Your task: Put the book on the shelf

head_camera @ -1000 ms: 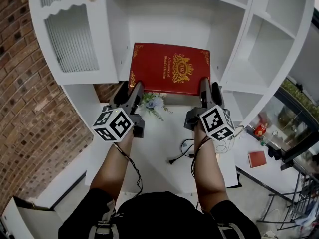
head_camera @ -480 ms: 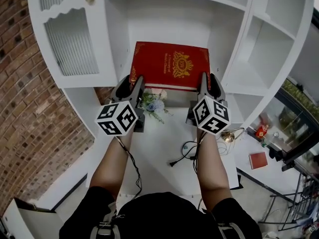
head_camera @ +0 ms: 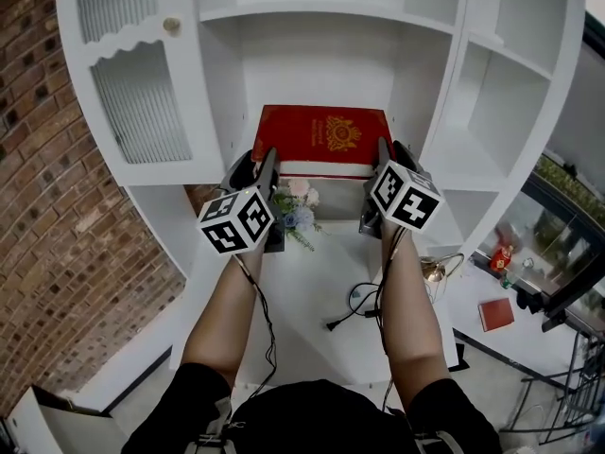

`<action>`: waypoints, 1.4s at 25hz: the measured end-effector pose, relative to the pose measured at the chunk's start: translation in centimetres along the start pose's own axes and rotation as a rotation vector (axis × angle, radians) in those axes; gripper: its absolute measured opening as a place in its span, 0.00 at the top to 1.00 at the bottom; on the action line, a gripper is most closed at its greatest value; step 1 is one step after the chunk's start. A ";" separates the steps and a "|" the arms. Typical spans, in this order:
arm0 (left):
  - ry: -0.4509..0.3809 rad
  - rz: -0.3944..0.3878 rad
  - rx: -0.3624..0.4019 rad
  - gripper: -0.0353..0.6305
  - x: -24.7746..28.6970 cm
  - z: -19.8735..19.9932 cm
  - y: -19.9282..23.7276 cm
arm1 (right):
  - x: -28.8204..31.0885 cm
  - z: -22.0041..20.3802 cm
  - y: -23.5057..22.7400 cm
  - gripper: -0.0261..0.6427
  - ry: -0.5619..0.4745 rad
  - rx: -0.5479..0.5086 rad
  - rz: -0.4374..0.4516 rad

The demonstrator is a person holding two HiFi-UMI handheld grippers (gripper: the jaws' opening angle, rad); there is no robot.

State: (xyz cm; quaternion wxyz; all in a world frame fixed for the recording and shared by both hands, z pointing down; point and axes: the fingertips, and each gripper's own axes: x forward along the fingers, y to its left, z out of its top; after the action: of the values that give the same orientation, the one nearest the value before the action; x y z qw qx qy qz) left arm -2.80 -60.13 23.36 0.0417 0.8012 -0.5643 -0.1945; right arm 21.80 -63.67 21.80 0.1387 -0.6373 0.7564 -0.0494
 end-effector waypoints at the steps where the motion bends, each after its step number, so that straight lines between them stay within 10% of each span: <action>1: 0.005 0.004 0.001 0.65 0.1 0.0 0.0 | 0.2 0.1 -0.1 0.77 0.016 0.001 -0.005; 10: 0.025 0.028 0.015 0.65 0.8 0.2 0.1 | 0.9 0.4 -0.4 0.76 0.058 -0.016 -0.039; 18: -0.040 0.057 0.375 0.56 -2.4 3.7 -1.5 | -4.0 2.3 0.3 0.71 -0.179 0.003 0.064; 23: -0.100 0.061 0.469 0.73 -7.1 4.4 -2.7 | -9.5 1.9 2.8 0.80 -0.286 -0.138 0.123; 27: -0.031 0.037 0.469 0.93 -10.7 0.6 -2.7 | -12.9 -1.4 3.8 0.94 -0.259 -0.175 0.137; 35: 0.174 0.001 0.400 0.93 -15.9 -8.9 -1.7 | -17.4 -10.9 4.3 0.94 -0.096 -0.173 0.131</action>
State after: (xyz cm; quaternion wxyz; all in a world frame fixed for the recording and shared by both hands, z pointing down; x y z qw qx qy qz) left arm -2.62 -46.23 35.28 -0.0696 0.8070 -0.5864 -0.0089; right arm 17.37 -47.02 33.66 0.1222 -0.5976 0.7904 0.0558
